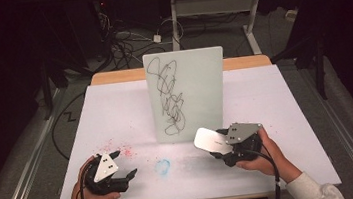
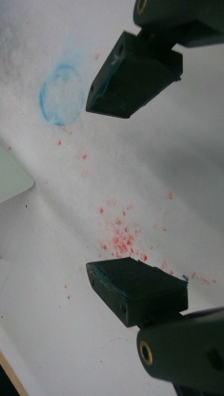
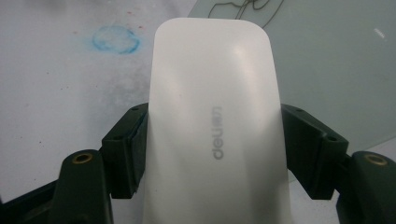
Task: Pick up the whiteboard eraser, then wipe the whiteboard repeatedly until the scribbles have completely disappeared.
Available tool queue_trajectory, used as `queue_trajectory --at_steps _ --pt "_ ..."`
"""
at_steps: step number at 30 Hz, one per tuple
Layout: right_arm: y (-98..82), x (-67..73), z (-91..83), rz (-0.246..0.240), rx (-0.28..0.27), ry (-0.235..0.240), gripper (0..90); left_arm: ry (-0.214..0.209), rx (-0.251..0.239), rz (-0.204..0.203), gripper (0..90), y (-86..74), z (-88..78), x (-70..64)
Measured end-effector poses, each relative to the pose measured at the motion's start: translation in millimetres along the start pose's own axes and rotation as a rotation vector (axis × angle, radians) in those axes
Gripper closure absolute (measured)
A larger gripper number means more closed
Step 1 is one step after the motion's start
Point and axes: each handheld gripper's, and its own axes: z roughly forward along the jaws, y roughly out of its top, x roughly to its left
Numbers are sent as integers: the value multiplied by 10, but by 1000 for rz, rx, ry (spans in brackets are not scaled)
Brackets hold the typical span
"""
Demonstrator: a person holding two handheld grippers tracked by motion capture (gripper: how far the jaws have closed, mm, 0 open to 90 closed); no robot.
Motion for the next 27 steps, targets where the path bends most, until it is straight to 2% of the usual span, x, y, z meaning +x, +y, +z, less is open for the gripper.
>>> queue_trajectory --at_steps 1,3,6,7,8,9,10,13,14,15,16,17,18,20,21,22,24,25,26,27 --pt "0 0 0 0 0 0 308 -1 2 -2 196 0 3 -1" --pt "25 5 -28 8 -26 -34 308 -8 7 -13 196 -1 8 -5" --pt "51 3 -36 14 -33 -61 308 -11 7 -17 197 -5 6 -2" --pt "73 4 -32 8 -48 -89 308 -7 4 -9 197 -6 7 4" --pt "73 4 -32 8 -48 -89 308 -9 11 -18 197 -11 5 -5" --pt "99 19 -18 3 -56 -119 308 -9 10 -19 196 -15 1 -9" --pt "99 19 -18 3 -56 -119 308 -5 4 -10 196 -14 -4 -7" --pt "149 45 4 -15 -70 -142 308 -5 1 -20 197 -13 -18 -19" --pt "198 65 22 -36 -70 -169 308 1 -5 -11 196 -8 -16 -13" --pt "198 65 22 -36 -70 -169 308 3 -4 -9 196 -4 -13 -12" --pt "225 74 32 -45 -71 -188 308 2 -2 -8 196 0 -7 -11" --pt "277 88 51 -65 -75 -228 308 1 0 -4 195 3 -4 -13" --pt "277 88 51 -65 -75 -228 308 1 3 0 195 5 -4 -18" --pt "333 89 75 -72 -87 -261 308 0 3 1 195 7 -3 -25" --pt "398 76 94 -70 -103 -292 308 0 3 0 195 7 -3 -26" --pt "398 76 94 -70 -103 -292 308 0 3 0 195 6 -4 -27" --pt "475 66 109 -73 -116 -329 308 -5 5 -10 195 2 -11 -37" --pt "518 63 117 -79 -123 -349 308 1 -1 -1 195 5 -17 -31" --pt "607 55 139 -97 -139 -394 308 2 -4 -1 195 5 -21 -29" --pt "652 48 151 -104 -145 -409 308 2 -7 -3 195 5 -24 -29"
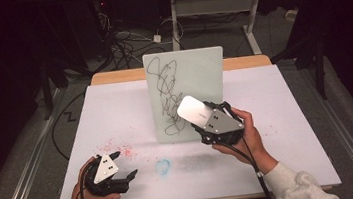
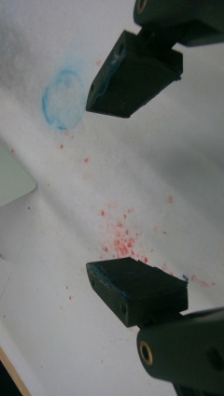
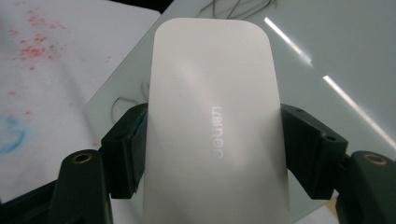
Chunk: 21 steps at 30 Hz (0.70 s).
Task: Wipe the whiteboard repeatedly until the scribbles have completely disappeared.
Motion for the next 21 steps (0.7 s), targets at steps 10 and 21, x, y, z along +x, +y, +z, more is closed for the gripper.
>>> queue_trajectory --at_steps 10,21 --pt "406 -52 237 -47 -35 -126 308 -1 2 1 195 -1 4 -4" --pt "709 -180 540 -45 -42 -237 308 -12 1 -11 195 -6 -13 -19"
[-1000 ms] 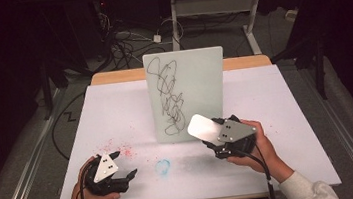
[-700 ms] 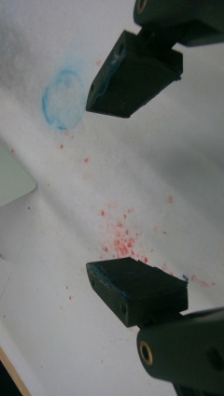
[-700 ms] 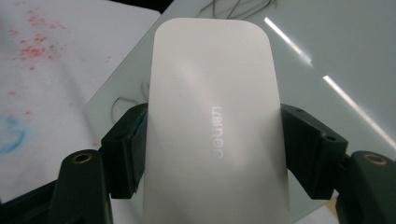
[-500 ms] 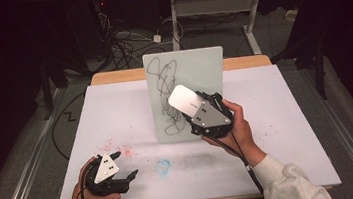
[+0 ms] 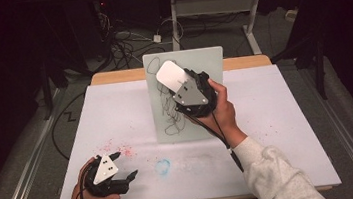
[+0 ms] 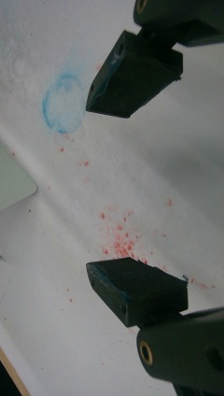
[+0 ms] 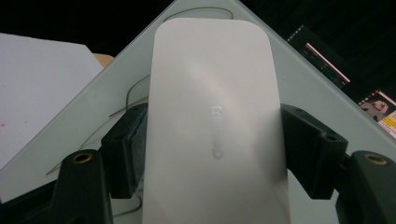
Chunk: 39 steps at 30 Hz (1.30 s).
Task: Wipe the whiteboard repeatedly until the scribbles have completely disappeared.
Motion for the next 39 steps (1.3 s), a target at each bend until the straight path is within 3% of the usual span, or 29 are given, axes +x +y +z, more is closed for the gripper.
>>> queue_trajectory --at_steps 9,13,22,25,28,31,33,39 --pt "89 -1 127 -12 -3 -33 308 -5 3 3 195 -7 1 2" --pt "73 39 159 -17 2 -12 308 0 1 15 195 -7 3 5" --pt "-118 272 148 -35 16 6 308 -6 9 7 195 -7 10 -10" --pt "-208 424 132 -70 25 27 308 -7 12 7 195 -6 17 -13" --pt "-229 487 127 -84 36 30 308 -4 3 15 195 -1 15 -10" --pt "-212 444 131 -89 32 42 308 -9 2 6 195 -1 8 -15" --pt "-169 371 137 -85 31 18 307 -9 1 6 195 -2 7 -14" --pt "-3 1 157 -3 9 -56 307 -4 -6 13 195 -8 0 0"
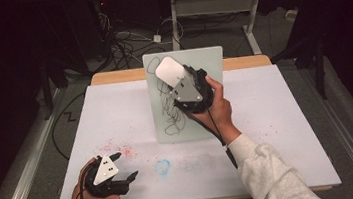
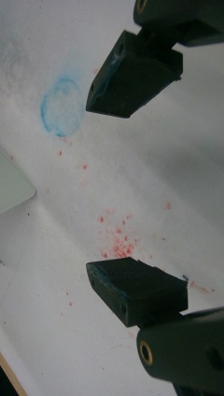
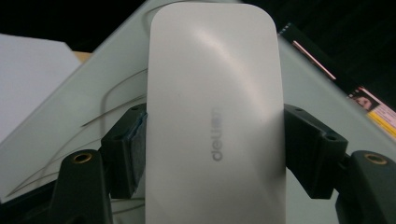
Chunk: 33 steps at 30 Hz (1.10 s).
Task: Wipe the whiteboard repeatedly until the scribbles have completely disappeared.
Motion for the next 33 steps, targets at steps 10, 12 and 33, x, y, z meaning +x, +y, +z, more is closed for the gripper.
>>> queue_trajectory --at_steps 10,12,33 --pt "-36 146 11 -12 1 -2 308 -4 4 -7 195 -2 -5 -8" --pt "-70 261 0 -45 16 29 307 -5 4 -7 195 1 -2 -11" --pt "209 40 87 -8 29 20 308 -7 1 -12 195 -4 -12 -8"
